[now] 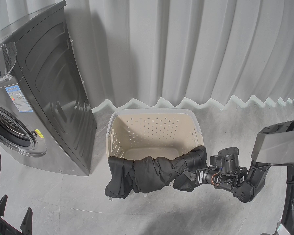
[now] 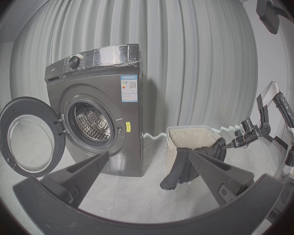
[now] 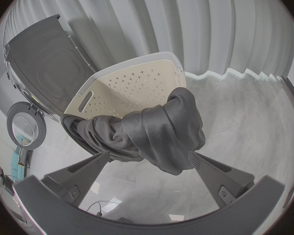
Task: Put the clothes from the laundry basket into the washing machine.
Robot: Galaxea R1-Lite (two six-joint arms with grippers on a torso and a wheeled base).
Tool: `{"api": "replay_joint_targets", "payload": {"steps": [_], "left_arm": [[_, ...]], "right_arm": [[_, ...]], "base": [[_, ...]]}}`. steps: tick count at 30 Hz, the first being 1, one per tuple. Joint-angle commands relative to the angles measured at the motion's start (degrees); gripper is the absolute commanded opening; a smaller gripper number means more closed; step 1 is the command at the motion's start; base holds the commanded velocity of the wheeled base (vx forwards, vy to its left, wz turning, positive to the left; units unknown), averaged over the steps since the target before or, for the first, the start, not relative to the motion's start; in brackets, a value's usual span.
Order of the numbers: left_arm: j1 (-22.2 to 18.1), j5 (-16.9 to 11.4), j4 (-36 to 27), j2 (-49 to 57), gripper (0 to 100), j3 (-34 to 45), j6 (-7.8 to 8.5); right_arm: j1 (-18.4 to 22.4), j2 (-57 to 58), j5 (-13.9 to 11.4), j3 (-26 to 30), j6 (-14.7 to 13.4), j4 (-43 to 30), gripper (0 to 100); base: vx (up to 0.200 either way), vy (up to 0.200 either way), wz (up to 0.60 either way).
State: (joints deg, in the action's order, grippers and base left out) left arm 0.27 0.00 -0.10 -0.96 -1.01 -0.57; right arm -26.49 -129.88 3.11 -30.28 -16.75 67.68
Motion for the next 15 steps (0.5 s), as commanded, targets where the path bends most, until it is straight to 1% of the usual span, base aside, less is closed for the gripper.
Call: {"api": "replay_joint_targets", "payload": {"steps": [1,6,10,15], "left_arm": [[0.00,0.00,0.01,0.96,100,0.92,-0.04],[0.00,0.00,0.01,0.88,100,0.92,-0.04],[0.00,0.00,0.01,0.88,100,0.92,-0.04],[0.00,-0.09,0.01,0.96,100,0.92,-0.04]], "right_arm": [[0.04,-1.61,-0.03,-1.62,0.05,0.08,100],[0.04,-2.84,-0.03,-2.77,0.05,0.52,100],[0.12,-4.51,0.06,-4.00,0.23,2.37,100],[0.12,-4.51,0.06,-4.00,0.31,2.54,100]], "base": [[0.000,0.000,0.00],[0.000,0.000,0.00],[0.000,0.000,0.00],[0.000,0.000,0.00]]}}
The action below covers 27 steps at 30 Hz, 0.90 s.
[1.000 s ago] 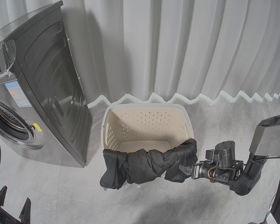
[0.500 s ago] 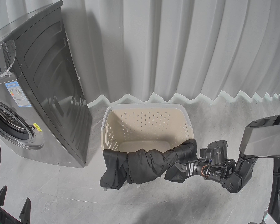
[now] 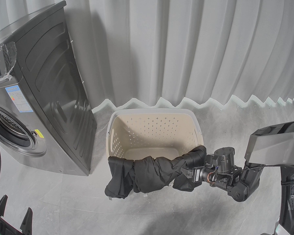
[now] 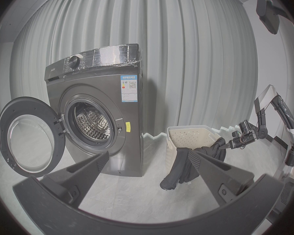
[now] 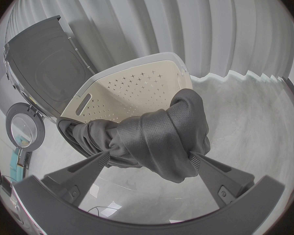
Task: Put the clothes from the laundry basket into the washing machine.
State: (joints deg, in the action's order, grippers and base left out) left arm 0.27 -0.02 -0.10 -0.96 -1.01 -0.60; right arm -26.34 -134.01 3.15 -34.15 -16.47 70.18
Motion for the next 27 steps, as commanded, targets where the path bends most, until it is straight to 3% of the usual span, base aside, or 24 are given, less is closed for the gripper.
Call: {"api": "replay_joint_targets", "payload": {"steps": [1,19,23,27], "left_arm": [[0.00,0.02,0.01,0.88,100,0.92,-0.02],[0.00,0.02,0.01,0.88,100,0.92,-0.02],[0.00,0.02,0.01,0.96,100,0.92,-0.02],[0.00,0.02,0.01,0.96,100,0.92,-0.02]], "right_arm": [[-0.02,-0.37,0.02,-0.04,0.03,0.04,0],[-0.64,-0.02,-0.07,2.86,0.30,5.32,0],[-0.73,2.88,-0.24,8.57,3.81,11.64,0],[-0.73,5.25,-0.24,11.03,4.43,14.02,0]], "base": [[0.000,0.000,0.00],[0.000,0.000,0.00],[0.000,0.000,0.00],[0.000,0.000,0.00]]}}
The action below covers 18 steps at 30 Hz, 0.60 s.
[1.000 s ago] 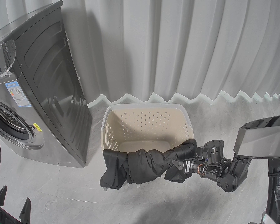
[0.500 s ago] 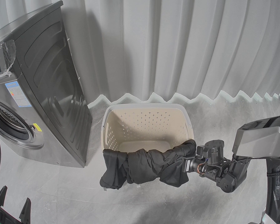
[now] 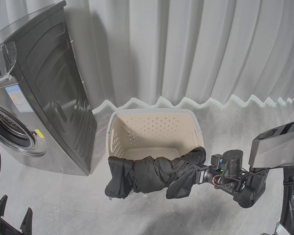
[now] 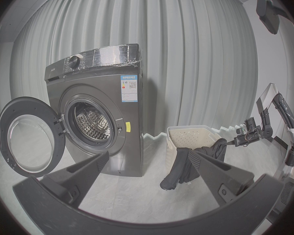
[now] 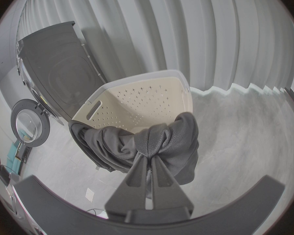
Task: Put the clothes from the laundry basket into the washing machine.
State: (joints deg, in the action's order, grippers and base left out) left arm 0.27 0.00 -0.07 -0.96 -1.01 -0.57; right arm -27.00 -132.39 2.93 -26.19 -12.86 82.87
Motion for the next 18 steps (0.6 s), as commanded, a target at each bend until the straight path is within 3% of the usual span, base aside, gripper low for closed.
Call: {"api": "replay_joint_targets", "payload": {"steps": [1,9,16,17,18], "left_arm": [[0.00,0.00,-0.01,0.96,100,0.92,-0.04],[0.00,0.00,-0.01,0.96,100,0.92,-0.04],[0.00,0.00,-0.01,0.96,100,0.92,-0.04],[0.00,0.00,-0.01,0.96,100,0.92,-0.04],[0.00,0.00,-0.01,0.96,100,0.92,-0.04]], "right_arm": [[-0.16,4.86,-0.11,4.04,0.82,2.29,0],[-1.39,6.71,-0.29,5.62,1.26,4.58,0],[-0.77,0.99,-0.20,5.79,1.35,4.76,0],[-0.68,-0.41,-0.11,5.71,1.44,4.84,100],[-0.68,-1.29,-0.11,5.53,1.52,4.93,100]], "base": [[0.000,0.000,0.00],[0.000,0.000,0.00],[0.000,0.000,0.00],[0.000,0.000,0.00],[0.000,0.000,0.00]]}}
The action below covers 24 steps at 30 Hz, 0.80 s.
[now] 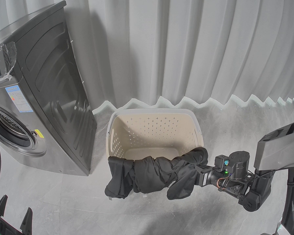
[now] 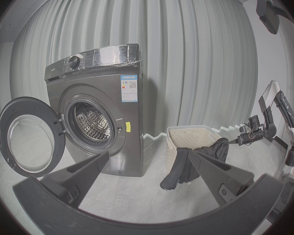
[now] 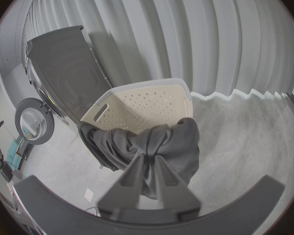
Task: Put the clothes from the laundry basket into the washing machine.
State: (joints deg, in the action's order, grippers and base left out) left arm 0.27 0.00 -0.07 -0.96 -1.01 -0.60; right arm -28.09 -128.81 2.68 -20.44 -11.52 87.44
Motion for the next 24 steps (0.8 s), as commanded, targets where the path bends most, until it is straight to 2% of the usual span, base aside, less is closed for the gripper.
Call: {"api": "replay_joint_targets", "payload": {"steps": [1,11,15,22,23,24], "left_arm": [[0.00,0.00,-0.01,0.96,100,0.92,-0.02],[0.00,0.00,-0.01,0.96,100,0.92,-0.02],[0.00,0.00,-0.01,0.96,100,0.92,-0.02],[0.00,-0.09,-0.01,0.96,100,0.92,-0.02],[0.00,0.00,-0.01,0.96,100,0.92,-0.02],[0.00,0.00,-0.01,0.88,100,0.92,-0.02]], "right_arm": [[0.40,-5.49,0.13,-0.47,0.27,0.71,100],[2.60,-9.53,0.04,-6.54,0.45,-0.08,100],[3.74,-11.38,0.04,-9.18,1.59,-0.52,100],[3.92,-11.91,0.22,-11.64,1.59,-0.52,100],[3.83,-11.82,0.22,-12.16,1.59,-0.52,0],[3.83,-11.82,0.31,-12.25,1.59,-0.52,0]], "base": [[0.000,0.000,0.00],[0.000,0.000,0.00],[0.000,0.000,0.00],[0.000,0.000,0.00],[0.000,0.000,0.00],[0.000,0.000,0.00]]}}
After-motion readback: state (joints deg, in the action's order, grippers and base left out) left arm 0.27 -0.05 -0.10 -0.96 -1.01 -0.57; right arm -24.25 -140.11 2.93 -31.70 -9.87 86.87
